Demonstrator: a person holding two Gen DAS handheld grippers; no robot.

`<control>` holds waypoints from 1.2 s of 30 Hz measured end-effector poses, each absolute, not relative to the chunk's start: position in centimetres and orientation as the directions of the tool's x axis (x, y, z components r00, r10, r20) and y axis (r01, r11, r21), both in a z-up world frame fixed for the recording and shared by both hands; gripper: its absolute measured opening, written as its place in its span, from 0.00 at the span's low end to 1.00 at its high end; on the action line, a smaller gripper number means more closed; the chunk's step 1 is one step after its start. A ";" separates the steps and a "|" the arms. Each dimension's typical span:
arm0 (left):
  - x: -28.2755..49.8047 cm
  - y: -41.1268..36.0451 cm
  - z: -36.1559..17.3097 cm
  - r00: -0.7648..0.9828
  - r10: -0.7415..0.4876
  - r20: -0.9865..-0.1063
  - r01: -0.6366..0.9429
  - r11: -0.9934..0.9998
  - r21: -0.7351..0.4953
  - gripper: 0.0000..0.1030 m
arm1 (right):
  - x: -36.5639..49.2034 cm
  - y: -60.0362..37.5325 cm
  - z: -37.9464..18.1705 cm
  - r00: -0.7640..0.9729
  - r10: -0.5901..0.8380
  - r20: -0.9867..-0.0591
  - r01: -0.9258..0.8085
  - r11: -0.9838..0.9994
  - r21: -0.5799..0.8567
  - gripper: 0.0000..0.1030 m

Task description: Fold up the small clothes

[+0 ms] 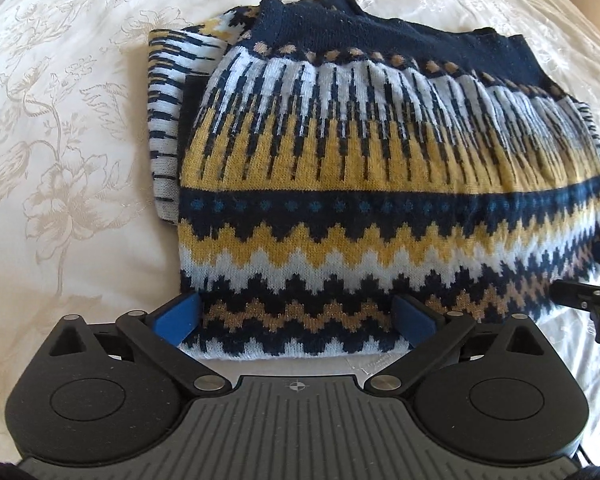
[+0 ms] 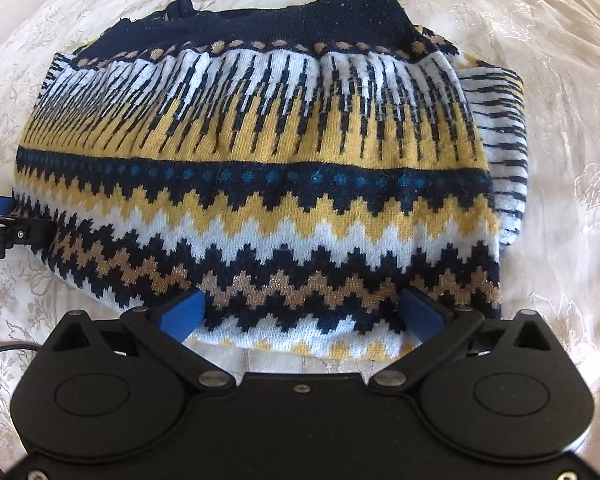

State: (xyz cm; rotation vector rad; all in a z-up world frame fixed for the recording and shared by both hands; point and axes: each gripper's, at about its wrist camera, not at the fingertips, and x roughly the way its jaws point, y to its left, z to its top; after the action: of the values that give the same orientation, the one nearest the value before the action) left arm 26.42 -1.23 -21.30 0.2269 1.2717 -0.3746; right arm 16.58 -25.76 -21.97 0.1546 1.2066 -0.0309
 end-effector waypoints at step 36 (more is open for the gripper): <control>28.4 -9.9 -13.4 0.353 -0.151 -0.923 0.258 0.964 -0.059 0.91 | 15.8 -28.3 -21.3 0.424 0.212 -0.881 0.060 0.964 0.261 1.00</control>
State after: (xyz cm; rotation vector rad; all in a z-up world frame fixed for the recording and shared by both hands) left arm 28.35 -9.94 -13.36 0.1022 1.1810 -0.2650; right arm 15.82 -28.33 -21.29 0.2693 1.1328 0.0962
